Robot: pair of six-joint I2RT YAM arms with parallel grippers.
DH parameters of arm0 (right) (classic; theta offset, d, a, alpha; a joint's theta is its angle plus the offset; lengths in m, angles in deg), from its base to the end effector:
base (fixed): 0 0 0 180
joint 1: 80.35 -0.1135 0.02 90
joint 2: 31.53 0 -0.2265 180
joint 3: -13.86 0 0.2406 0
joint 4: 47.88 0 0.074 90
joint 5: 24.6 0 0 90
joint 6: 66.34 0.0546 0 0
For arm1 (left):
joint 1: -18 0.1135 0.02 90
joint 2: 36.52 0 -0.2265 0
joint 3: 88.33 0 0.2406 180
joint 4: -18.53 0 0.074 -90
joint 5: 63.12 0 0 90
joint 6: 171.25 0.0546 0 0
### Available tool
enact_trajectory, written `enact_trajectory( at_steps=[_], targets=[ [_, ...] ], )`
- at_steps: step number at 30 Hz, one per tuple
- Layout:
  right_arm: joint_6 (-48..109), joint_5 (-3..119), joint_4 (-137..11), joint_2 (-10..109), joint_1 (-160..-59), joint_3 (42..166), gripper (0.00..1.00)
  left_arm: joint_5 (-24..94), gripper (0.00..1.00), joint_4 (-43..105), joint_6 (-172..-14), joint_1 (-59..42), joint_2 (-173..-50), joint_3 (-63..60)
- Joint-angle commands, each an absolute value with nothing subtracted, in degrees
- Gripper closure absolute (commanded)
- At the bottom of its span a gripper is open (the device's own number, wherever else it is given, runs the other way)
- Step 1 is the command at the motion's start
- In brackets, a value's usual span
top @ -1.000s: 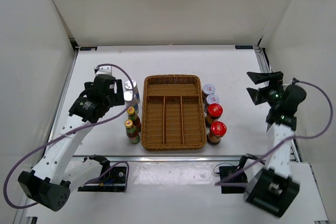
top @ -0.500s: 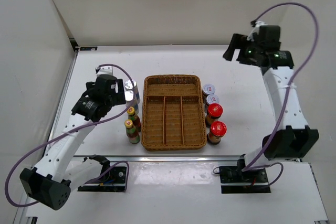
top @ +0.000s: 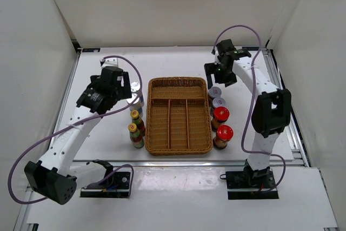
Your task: Organize the condiment bottles
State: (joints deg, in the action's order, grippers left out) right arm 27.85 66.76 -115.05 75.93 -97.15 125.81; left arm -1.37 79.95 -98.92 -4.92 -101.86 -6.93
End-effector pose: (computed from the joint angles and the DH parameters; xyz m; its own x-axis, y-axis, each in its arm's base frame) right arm 0.3707 0.1106 0.2342 -0.8686 -0.1859 -0.4593 -0.2156 0.9764 0.0125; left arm 0.2334 -0.0706 0.2990 -0.6356 -0.0216 -0.7717 -0.1639 0.9806 0.1076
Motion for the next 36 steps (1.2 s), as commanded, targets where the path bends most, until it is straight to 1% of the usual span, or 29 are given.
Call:
enact_trajectory(
  at_steps=[1, 3, 8, 15, 17, 20, 25, 29, 30, 31, 36],
  targets=[
    [28.14, 67.86, -116.9, 78.16, -98.19, 129.2, 0.11, -3.53, 0.0, 82.18, -99.96, -5.12, -100.77, -4.55],
    [29.46, 67.86, -116.9, 79.56, -98.19, 129.2, 0.14, -3.53, 0.0, 82.8, -99.97, -5.12, -100.16, -5.24],
    [29.99, 68.39, -116.9, 80.7, -98.72, 128.06, 0.14, -4.06, 0.0, 83.33, -100.5, -5.12, -99.54, -7.35],
    [29.46, 68.39, -116.9, 81.85, -98.72, 126.91, 0.14, -4.06, 0.0, 83.33, -100.5, -5.12, -99.54, -7.36],
    [29.46, 68.39, -116.9, 81.85, -98.72, 125.77, 0.16, -4.06, 0.0, 83.33, -100.5, -5.12, -99.01, -7.36],
    [29.46, 67.86, -116.37, 82.38, -98.72, 124.37, 0.22, -4.06, 0.0, 83.33, -100.5, -5.12, -99.01, -7.89],
    [29.46, 66.46, -116.37, 82.38, -98.72, 122.52, 0.24, -4.06, 0.0, 83.33, -100.5, -5.12, -99.01, -7.89],
    [29.46, 67.15, -116.37, 81.86, -98.72, 122.52, 0.32, -4.06, 0.0, 83.33, -101.02, -5.12, -99.01, -8.41],
    [29.46, 67.16, -116.37, 81.85, -98.72, 122.52, 0.4, -4.06, 0.0, 83.33, -101.02, -5.12, -99.01, -8.41],
    [29.46, 68.9, -116.37, 81.33, -98.72, 122.52, 0.43, -4.06, 0.0, 83.33, -101.02, -5.12, -99.01, -8.41],
    [30.08, 72.25, -116.37, 79.66, -98.72, 128.21, 0.52, -4.06, 0.0, 83.33, -101.02, -5.12, -97.96, -8.41]
  ],
)
